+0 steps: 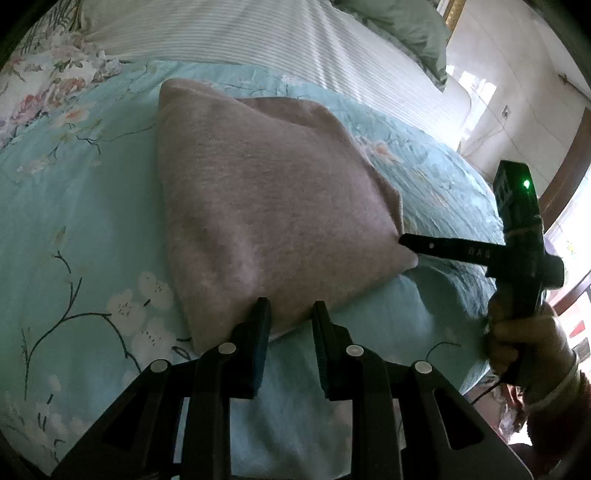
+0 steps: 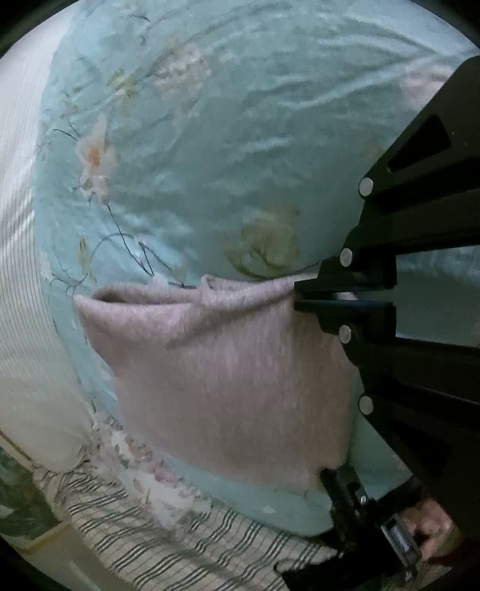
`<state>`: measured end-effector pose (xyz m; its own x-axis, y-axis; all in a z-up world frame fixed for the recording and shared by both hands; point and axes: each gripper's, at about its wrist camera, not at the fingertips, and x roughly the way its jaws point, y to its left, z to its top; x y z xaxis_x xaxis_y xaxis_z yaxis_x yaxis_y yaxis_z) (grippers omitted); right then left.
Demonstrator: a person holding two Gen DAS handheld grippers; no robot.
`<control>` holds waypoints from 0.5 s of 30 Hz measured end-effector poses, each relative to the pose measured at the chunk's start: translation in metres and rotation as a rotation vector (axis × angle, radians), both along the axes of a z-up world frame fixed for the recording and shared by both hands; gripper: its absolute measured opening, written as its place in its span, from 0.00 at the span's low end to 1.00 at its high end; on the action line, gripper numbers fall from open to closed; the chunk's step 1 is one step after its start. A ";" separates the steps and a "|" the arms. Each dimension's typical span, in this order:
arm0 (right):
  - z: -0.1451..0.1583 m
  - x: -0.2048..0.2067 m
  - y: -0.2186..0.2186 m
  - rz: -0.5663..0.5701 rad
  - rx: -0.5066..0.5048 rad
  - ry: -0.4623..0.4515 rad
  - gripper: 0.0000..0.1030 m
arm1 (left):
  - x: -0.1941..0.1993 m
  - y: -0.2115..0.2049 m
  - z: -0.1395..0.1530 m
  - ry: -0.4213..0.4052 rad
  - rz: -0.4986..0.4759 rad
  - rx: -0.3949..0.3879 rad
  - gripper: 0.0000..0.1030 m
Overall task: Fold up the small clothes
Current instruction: 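Release the sweater and pull both grippers back from it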
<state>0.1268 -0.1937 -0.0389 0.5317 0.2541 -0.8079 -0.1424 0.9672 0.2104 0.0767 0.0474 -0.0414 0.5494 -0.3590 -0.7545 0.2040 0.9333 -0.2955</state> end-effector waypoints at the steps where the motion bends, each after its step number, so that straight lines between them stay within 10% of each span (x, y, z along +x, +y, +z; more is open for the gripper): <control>1: 0.000 0.000 -0.001 -0.012 -0.029 -0.001 0.15 | -0.001 0.001 0.000 -0.001 -0.001 0.002 0.22; 15: 0.043 -0.034 0.004 0.028 0.057 -0.103 0.16 | -0.022 0.008 -0.002 0.029 0.022 0.013 0.23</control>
<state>0.0925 -0.1893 0.0042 0.6030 0.3138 -0.7334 -0.1926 0.9495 0.2478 0.0546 0.0552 -0.0429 0.5352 -0.3370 -0.7746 0.1746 0.9413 -0.2888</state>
